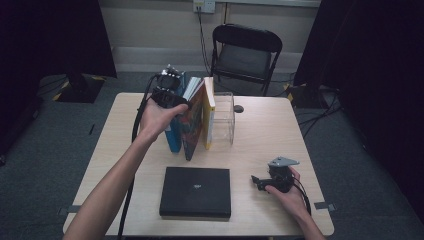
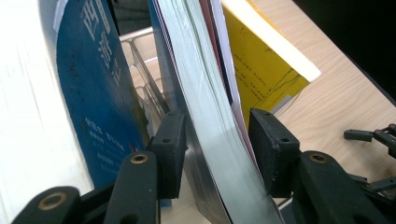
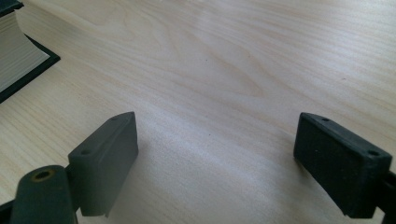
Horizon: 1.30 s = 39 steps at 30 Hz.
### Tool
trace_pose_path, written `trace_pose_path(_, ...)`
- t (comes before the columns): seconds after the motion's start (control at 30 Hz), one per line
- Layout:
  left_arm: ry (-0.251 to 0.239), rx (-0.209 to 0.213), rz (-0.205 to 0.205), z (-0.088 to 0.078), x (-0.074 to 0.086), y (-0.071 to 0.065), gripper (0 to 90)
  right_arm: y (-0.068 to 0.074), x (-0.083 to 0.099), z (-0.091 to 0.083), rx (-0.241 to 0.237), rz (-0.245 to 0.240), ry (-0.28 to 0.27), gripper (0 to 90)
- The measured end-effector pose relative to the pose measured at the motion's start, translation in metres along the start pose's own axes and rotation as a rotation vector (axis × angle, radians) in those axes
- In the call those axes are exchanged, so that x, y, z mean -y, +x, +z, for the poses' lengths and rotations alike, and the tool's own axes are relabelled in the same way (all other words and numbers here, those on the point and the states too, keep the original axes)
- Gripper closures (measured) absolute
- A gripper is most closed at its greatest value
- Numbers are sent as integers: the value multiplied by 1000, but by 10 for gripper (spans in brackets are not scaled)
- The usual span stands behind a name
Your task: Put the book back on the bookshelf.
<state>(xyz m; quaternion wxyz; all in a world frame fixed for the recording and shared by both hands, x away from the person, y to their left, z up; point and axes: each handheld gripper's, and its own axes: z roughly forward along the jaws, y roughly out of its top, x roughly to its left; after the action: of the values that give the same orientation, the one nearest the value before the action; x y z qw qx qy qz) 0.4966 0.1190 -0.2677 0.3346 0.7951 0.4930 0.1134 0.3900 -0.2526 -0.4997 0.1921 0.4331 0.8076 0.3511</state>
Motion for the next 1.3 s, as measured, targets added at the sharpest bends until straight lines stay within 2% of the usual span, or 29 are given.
trace_pose_path(0.1, 19, -23, -27, 3, -7, 1, 548, 0, 0, 0, 0, -2, 1, 135)
trace_pose_path(0.17, 60, -35, -47, 7, -14, 0, 548, 0, 0, 0, -1, -2, 1, 135)
trace_pose_path(0.2, 94, -39, -71, 11, -18, 0, 552, 0, 0, 0, -1, -1, 2, 135)
trace_pose_path(0.3, 133, -51, -106, 17, -26, 0, 587, 0, 0, 0, -1, -2, 2, 135)
trace_pose_path(0.37, 181, -55, -126, 24, -30, 0, 586, 0, 0, 0, -1, -3, 2, 135)
trace_pose_path(0.5, 245, -65, -114, 38, -33, 1, 600, 0, 0, 0, -4, -3, 2, 135)
trace_pose_path(0.57, 270, -53, -127, 41, -34, 1, 592, 0, 0, 0, -5, -4, 2, 135)
trace_pose_path(0.67, 304, -82, -99, 42, -37, -1, 607, 0, 0, 0, -5, -5, 2, 135)
trace_pose_path(0.73, 308, -94, -111, 42, -38, -3, 625, 0, 0, 0, -5, -5, 1, 135)
trace_pose_path(0.8, 304, -87, -138, 43, -38, -2, 618, 0, 0, 0, -6, -5, 2, 135)
trace_pose_path(0.9, 295, -69, -179, 43, -39, -2, 516, 0, 0, 0, -5, -5, 1, 135)
trace_pose_path(1.0, 284, -66, -152, 40, -42, -6, 478, 0, 0, 0, -5, -5, 1, 135)
trace_pose_path(1.03, 273, -63, -159, 39, -42, -7, 461, 0, 0, 0, -5, -5, 1, 135)
trace_pose_path(1.3, 287, -91, -131, 44, -37, -5, 521, 0, 0, 0, -5, -5, 1, 135)
